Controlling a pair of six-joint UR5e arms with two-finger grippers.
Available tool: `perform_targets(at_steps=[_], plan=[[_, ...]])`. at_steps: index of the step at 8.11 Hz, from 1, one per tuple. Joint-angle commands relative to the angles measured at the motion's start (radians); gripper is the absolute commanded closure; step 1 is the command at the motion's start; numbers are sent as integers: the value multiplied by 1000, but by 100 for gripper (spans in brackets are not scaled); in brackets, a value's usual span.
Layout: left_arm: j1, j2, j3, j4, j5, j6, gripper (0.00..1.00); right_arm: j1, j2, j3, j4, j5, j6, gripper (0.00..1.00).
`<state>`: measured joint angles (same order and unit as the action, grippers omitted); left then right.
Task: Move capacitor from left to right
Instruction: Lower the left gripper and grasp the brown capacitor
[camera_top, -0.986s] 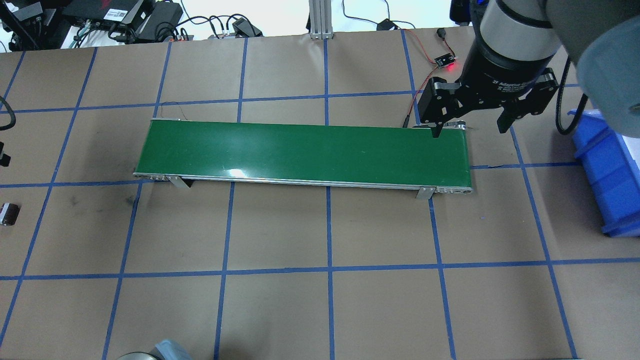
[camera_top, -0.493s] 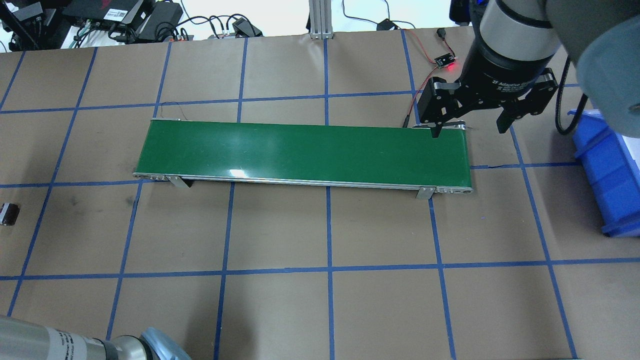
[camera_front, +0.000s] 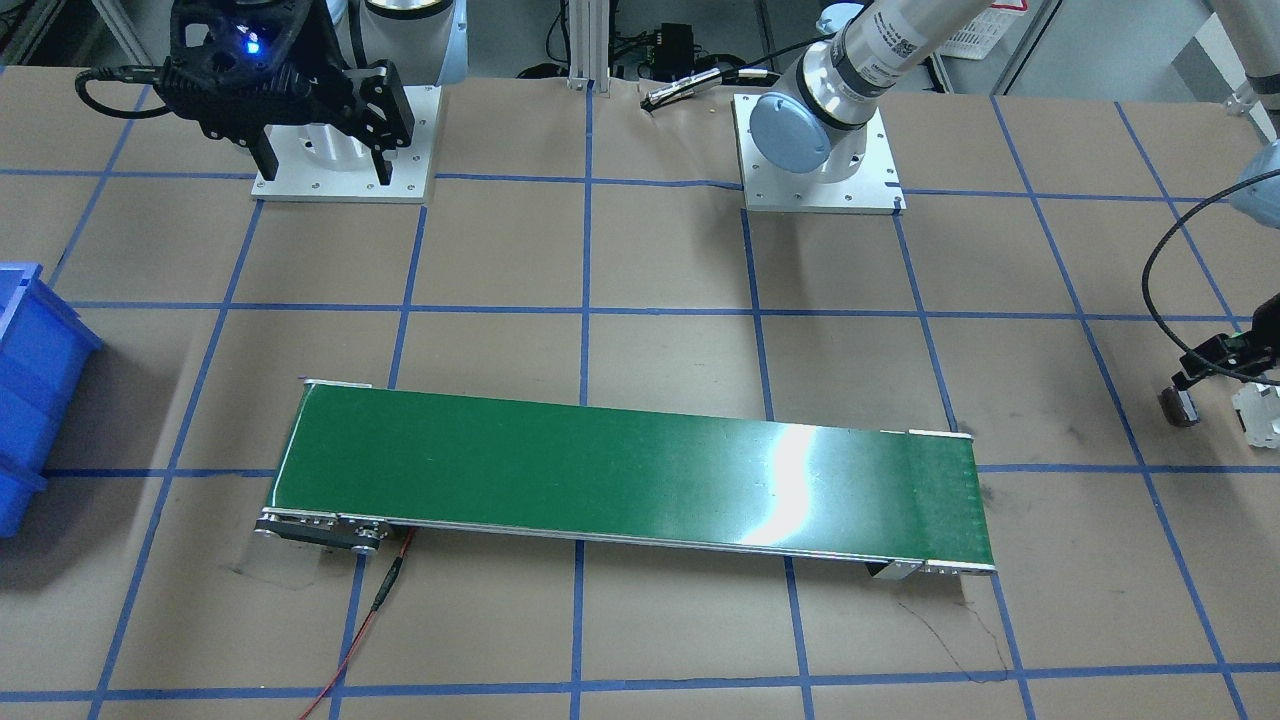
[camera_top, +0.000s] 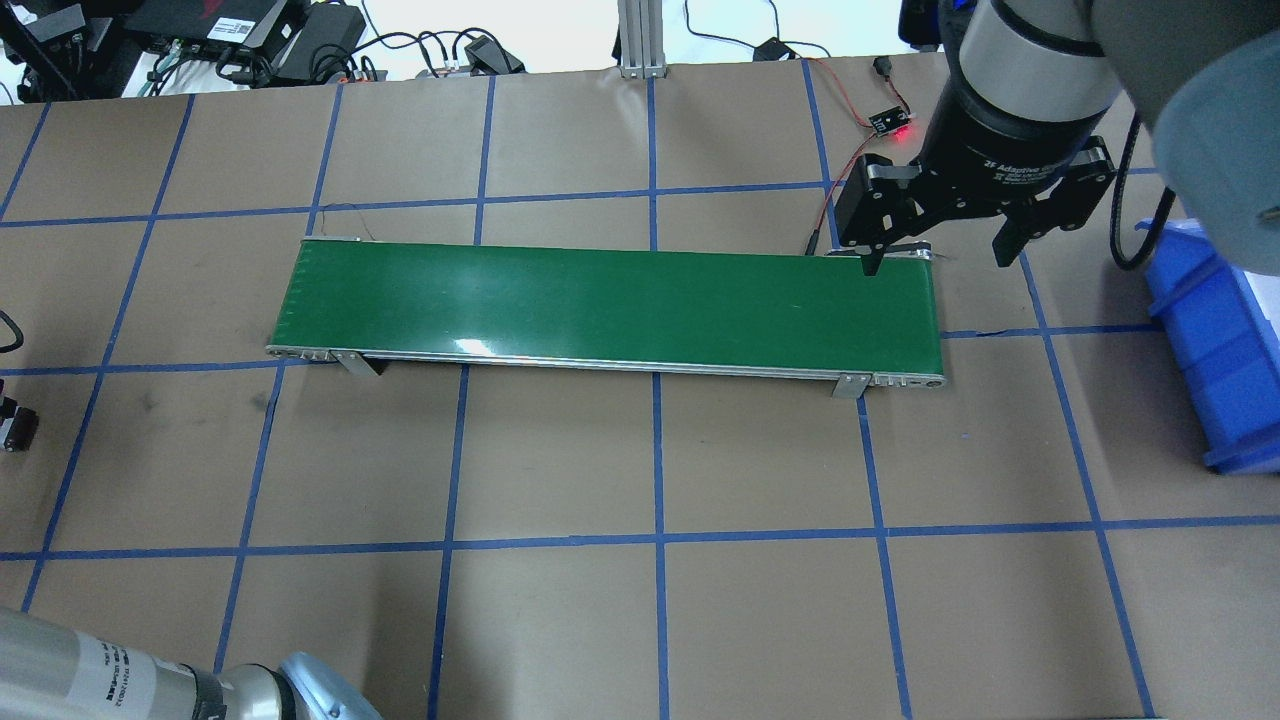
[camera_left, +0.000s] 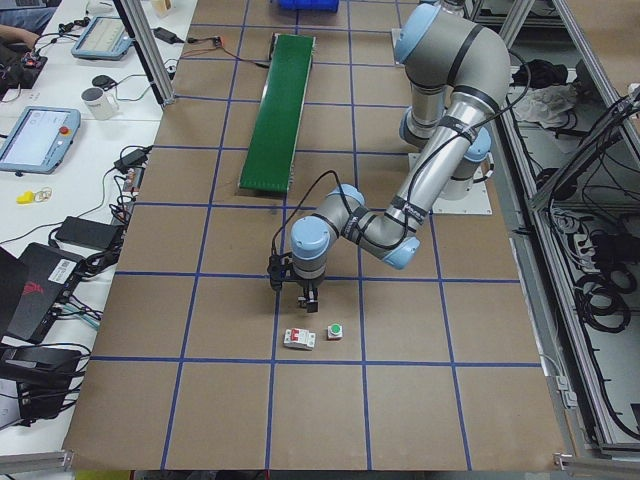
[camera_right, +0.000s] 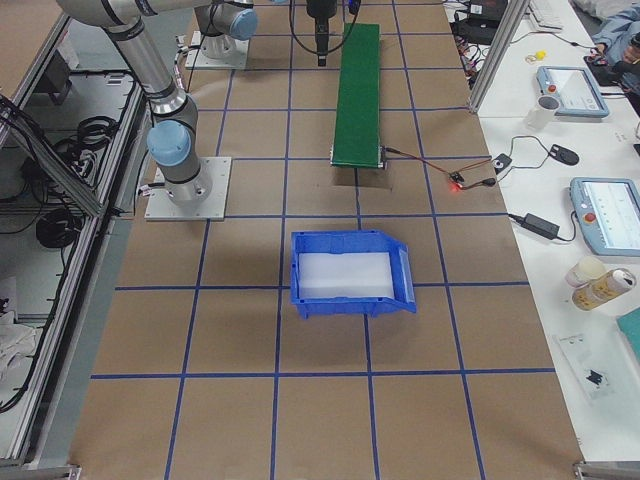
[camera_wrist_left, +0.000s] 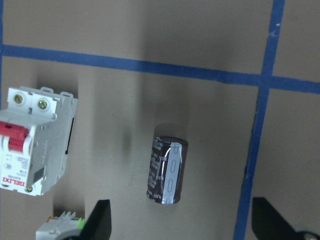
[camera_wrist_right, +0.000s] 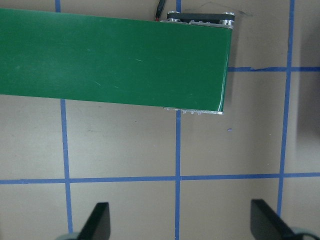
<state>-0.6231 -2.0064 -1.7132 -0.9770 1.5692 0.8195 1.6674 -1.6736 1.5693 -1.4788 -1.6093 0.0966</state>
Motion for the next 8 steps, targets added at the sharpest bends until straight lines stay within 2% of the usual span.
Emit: perform_targets(at_steps=[1, 5, 8], plan=[[0, -57, 4, 46, 2, 3, 0, 0, 0, 0, 0, 0, 0, 0], [0, -94, 0, 46, 3, 15, 0, 0, -2, 0, 0, -4, 0, 0], [0, -103, 3, 46, 8, 26, 36, 0, -2, 0, 0, -4, -2, 0]])
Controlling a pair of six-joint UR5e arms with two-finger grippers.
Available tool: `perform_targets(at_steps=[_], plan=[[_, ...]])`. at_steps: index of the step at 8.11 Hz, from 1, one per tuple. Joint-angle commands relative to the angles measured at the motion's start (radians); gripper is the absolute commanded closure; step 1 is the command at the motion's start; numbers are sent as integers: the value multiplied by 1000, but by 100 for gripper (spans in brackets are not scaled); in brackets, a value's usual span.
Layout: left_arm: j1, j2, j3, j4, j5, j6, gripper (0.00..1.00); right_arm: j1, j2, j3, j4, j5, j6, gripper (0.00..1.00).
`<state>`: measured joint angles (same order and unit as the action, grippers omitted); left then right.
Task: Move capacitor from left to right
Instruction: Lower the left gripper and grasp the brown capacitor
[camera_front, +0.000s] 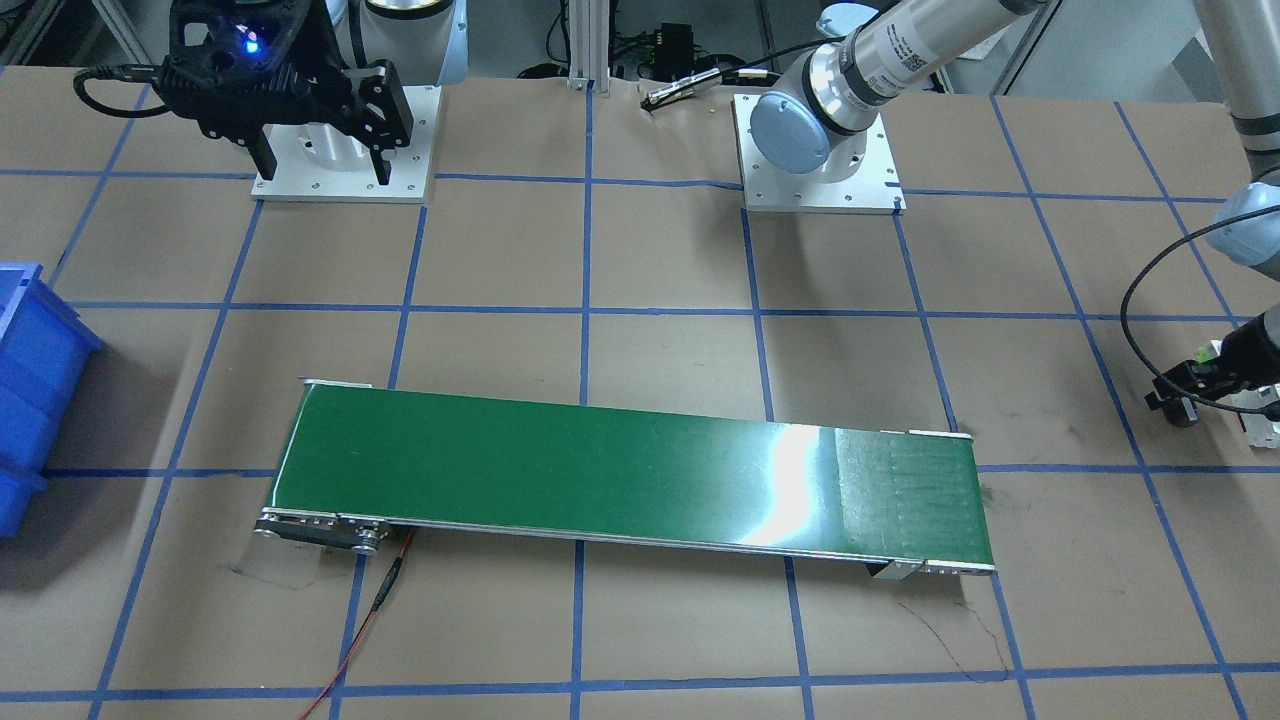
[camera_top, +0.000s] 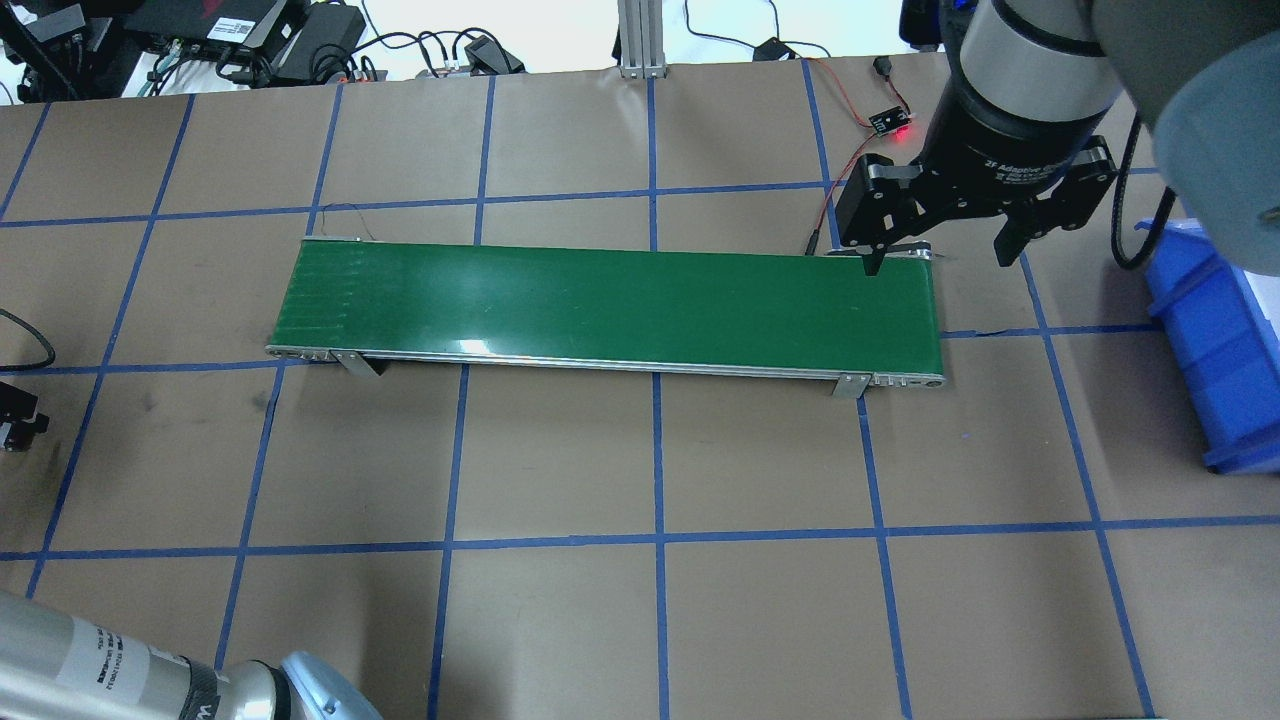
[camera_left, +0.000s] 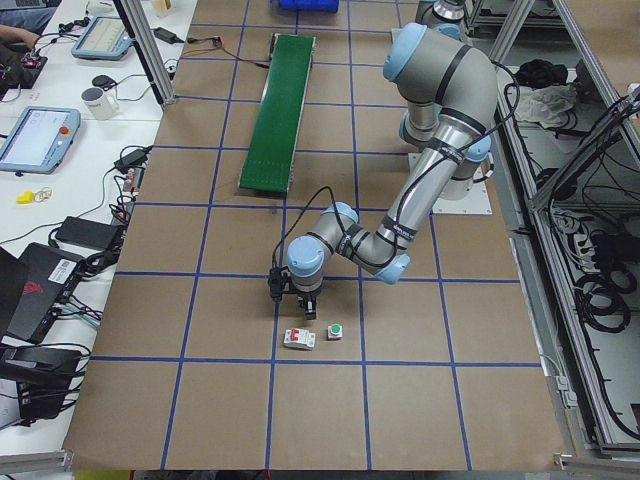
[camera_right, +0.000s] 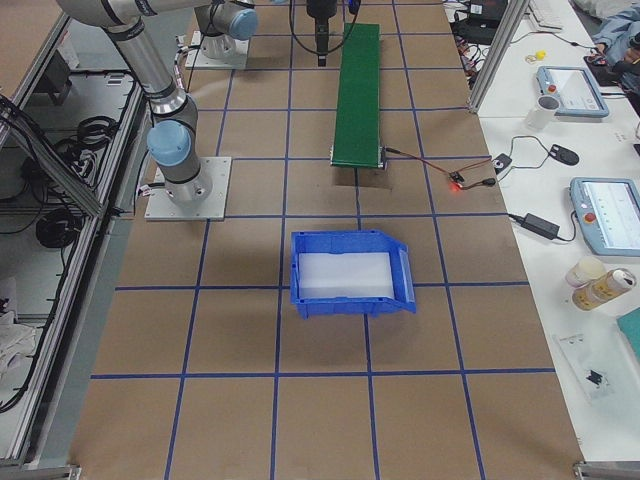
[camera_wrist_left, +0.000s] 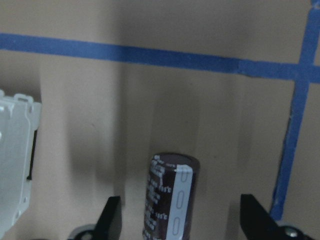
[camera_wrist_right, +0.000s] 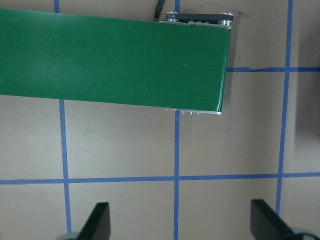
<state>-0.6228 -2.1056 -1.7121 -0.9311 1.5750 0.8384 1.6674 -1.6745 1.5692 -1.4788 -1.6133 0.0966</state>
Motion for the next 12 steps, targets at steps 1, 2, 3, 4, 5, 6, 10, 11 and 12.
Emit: perform_targets(at_steps=[1, 2, 3, 4, 5, 6, 10, 11, 12], plan=[[0, -4, 2, -2, 3, 7, 62, 0, 1, 0, 0, 0, 0, 0], [0, -4, 2, -2, 5, 4, 94, 0, 1, 0, 0, 0, -1, 0], [0, 9, 2, -15, 23, 5, 100, 0, -1, 0, 0, 0, 0, 0], [0, 18, 2, -17, 60, 24, 100, 0, 1, 0, 0, 0, 0, 0], [0, 36, 5, -18, 63, 68, 100, 0, 1, 0, 0, 0, 0, 0], [0, 85, 6, -18, 62, 71, 100, 0, 1, 0, 0, 0, -1, 0], [-231, 274, 6, -21, -36, 44, 100, 0, 1, 0, 0, 0, 0, 0], [-320, 294, 6, -21, -41, -47, 100, 0, 1, 0, 0, 1, 0, 0], [-403, 292, 5, -23, -41, -141, 100, 0, 1, 0, 0, 0, -1, 0]])
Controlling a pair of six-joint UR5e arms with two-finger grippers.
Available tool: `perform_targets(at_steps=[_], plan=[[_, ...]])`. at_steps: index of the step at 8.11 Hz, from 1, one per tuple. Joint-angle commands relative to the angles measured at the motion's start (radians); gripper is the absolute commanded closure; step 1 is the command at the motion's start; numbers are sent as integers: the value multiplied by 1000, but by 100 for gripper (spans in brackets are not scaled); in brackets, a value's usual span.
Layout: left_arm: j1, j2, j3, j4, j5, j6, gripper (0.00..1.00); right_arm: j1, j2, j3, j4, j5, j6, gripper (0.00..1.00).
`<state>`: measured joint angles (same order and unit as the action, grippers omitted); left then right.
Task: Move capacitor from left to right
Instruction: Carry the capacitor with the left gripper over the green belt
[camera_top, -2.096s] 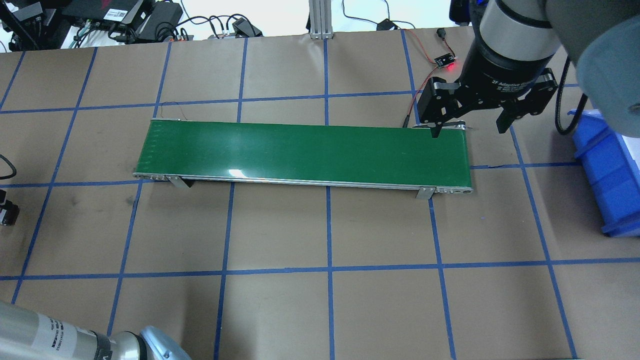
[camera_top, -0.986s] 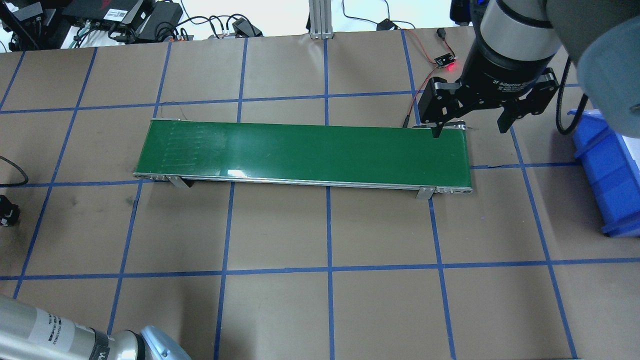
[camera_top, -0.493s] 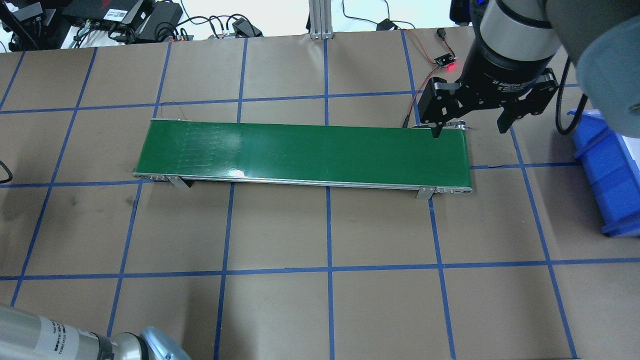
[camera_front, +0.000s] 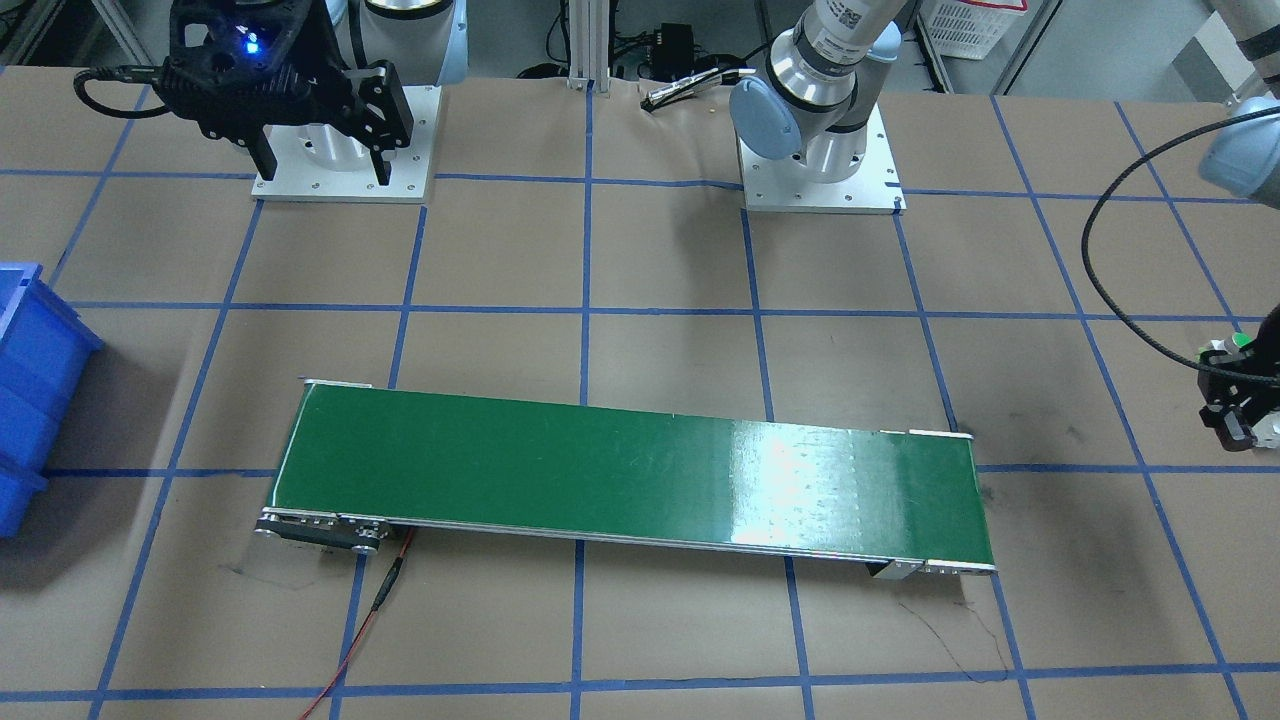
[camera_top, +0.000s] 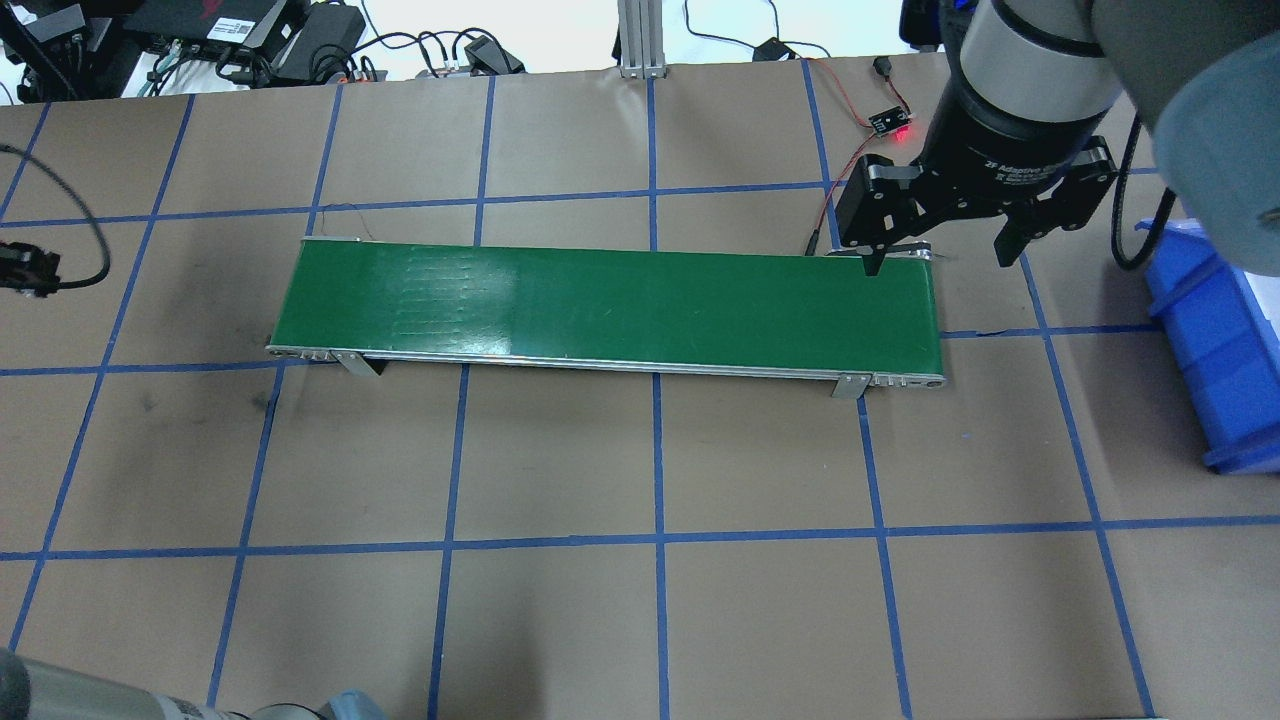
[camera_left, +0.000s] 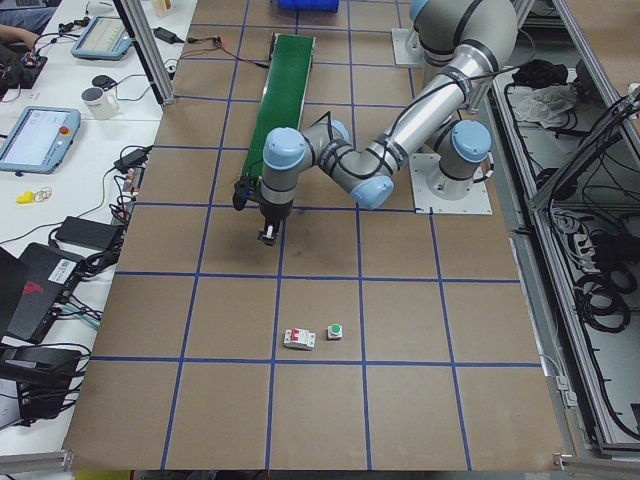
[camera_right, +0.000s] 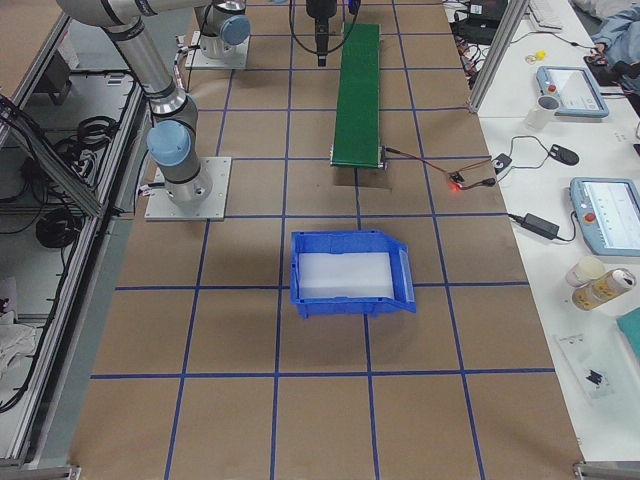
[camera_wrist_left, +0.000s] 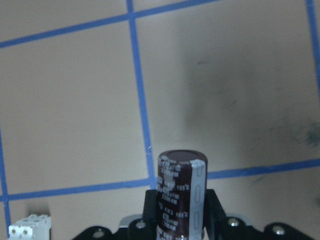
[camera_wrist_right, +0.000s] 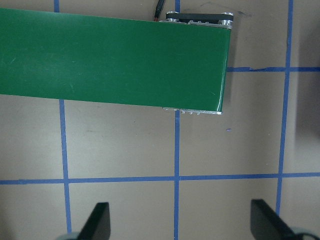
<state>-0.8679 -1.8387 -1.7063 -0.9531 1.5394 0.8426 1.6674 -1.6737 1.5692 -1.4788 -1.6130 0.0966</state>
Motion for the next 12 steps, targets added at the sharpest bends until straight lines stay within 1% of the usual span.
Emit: perform_targets(at_steps=[1, 2, 3, 7, 8, 12], plan=[[-252, 24, -1, -1, -2, -224, 100, 0, 0, 0, 0, -1, -1, 0], [-326, 24, -4, -3, -2, -316, 100, 0, 0, 0, 0, -2, -1, 0], [-365, 13, -7, -3, -8, -380, 100, 0, 0, 0, 0, -1, -1, 0], [-387, -77, -9, -10, -1, -424, 100, 0, 0, 0, 0, -1, -1, 0], [-390, -89, -10, -35, -10, -497, 100, 0, -1, 0, 0, -1, 0, 0], [-393, -137, -10, -47, -12, -550, 100, 0, -1, 0, 0, -1, 0, 0]])
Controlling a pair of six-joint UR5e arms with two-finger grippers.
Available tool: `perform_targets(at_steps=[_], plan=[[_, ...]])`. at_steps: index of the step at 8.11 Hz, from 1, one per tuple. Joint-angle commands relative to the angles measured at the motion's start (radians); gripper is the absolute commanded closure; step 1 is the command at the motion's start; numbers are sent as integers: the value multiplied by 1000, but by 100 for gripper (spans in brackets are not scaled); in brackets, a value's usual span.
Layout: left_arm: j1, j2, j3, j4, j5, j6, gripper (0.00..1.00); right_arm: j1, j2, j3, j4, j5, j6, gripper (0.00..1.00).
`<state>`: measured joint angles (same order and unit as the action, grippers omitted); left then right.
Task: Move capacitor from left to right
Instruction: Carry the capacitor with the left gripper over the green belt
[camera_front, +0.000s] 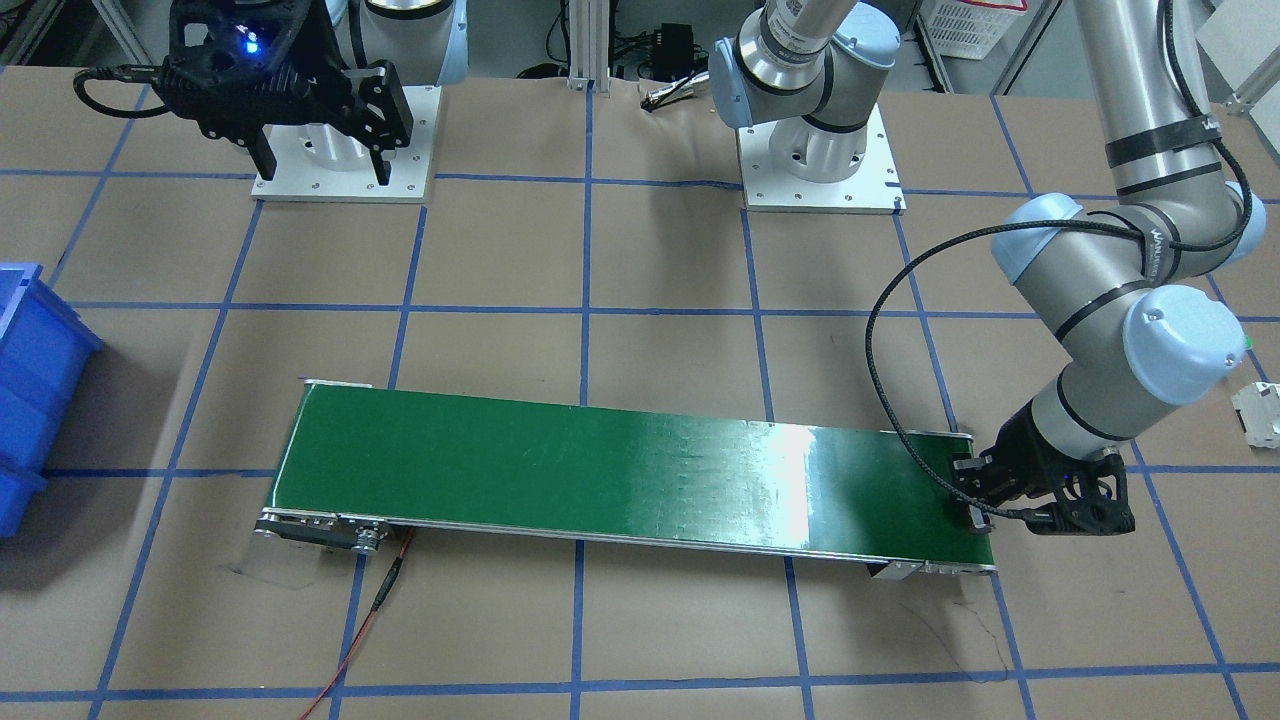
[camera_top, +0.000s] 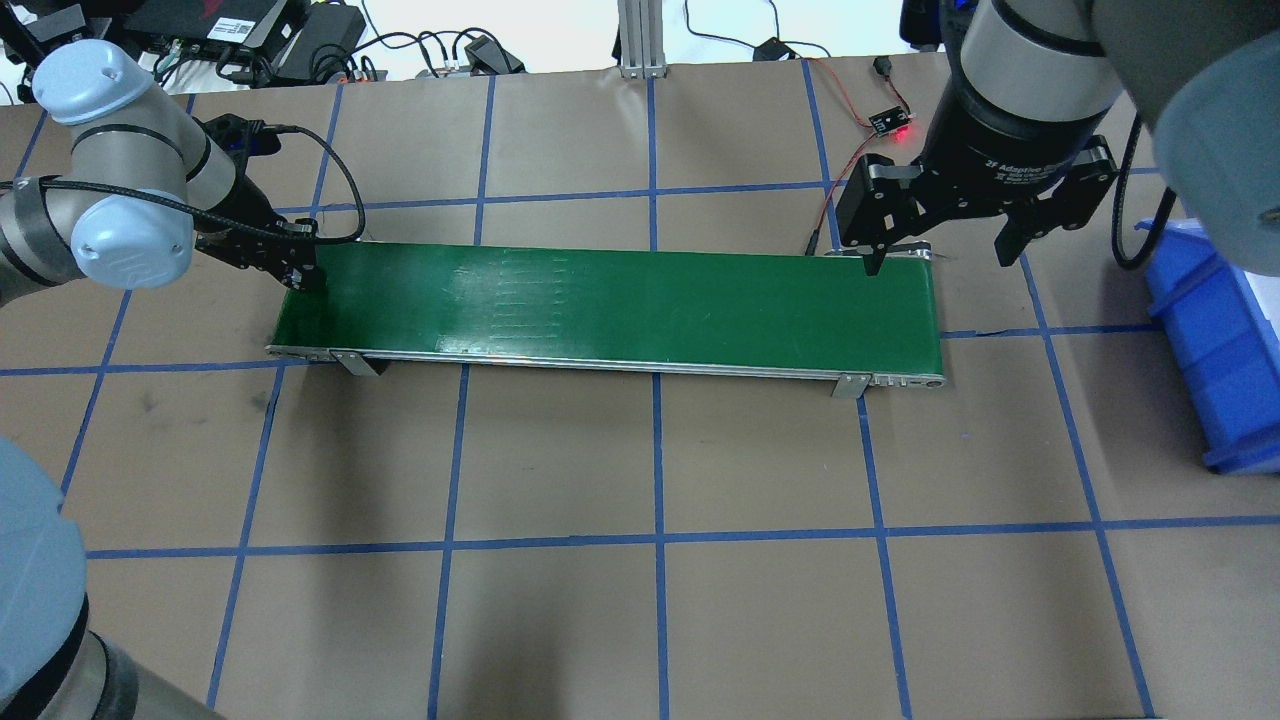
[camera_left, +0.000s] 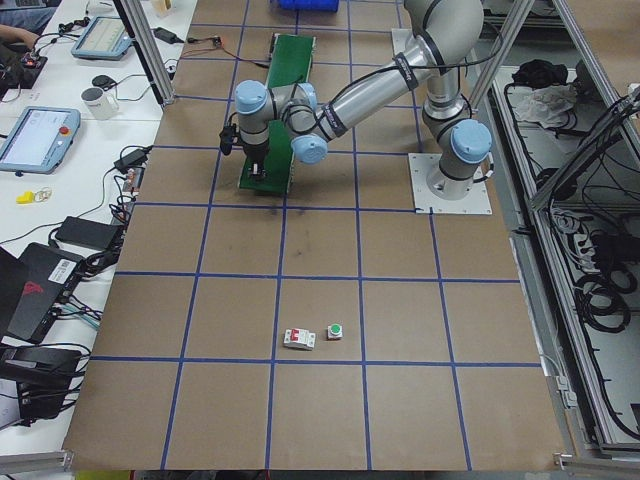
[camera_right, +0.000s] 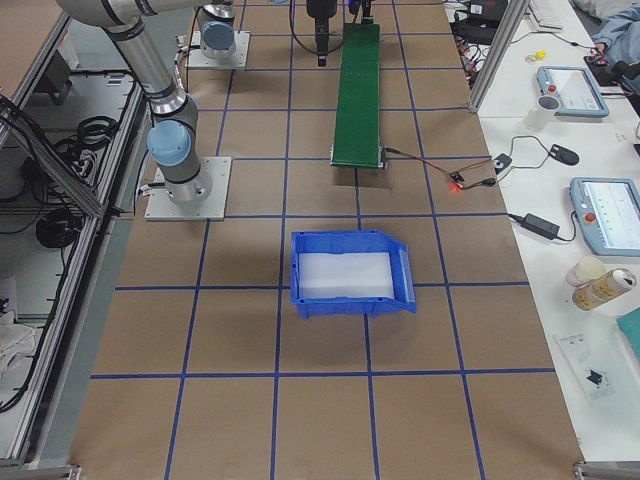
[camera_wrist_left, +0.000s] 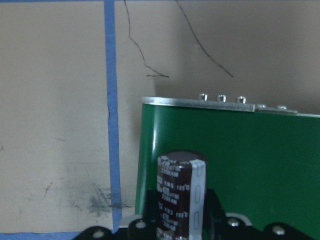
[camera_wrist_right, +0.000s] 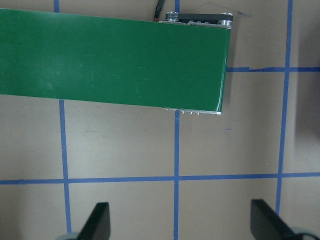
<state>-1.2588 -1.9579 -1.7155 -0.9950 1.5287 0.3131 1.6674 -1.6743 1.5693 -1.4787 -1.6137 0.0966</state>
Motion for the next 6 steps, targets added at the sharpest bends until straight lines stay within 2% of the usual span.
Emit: perform_targets(at_steps=[1, 2, 3, 4, 6], plan=[[-4, -24, -1, -7, 1, -22, 100, 0, 1, 0, 0, 0, 0, 0], [-14, -22, 1, -7, 4, -40, 86, 0, -1, 0, 0, 0, 0, 0], [-37, -16, -1, -7, 7, -67, 7, 0, 1, 0, 0, 0, 0, 0], [-66, 13, 2, -34, 14, -80, 0, 0, -1, 0, 0, -2, -1, 0], [-112, 133, 8, -92, 13, -101, 0, 0, 1, 0, 0, 0, 0, 0]])
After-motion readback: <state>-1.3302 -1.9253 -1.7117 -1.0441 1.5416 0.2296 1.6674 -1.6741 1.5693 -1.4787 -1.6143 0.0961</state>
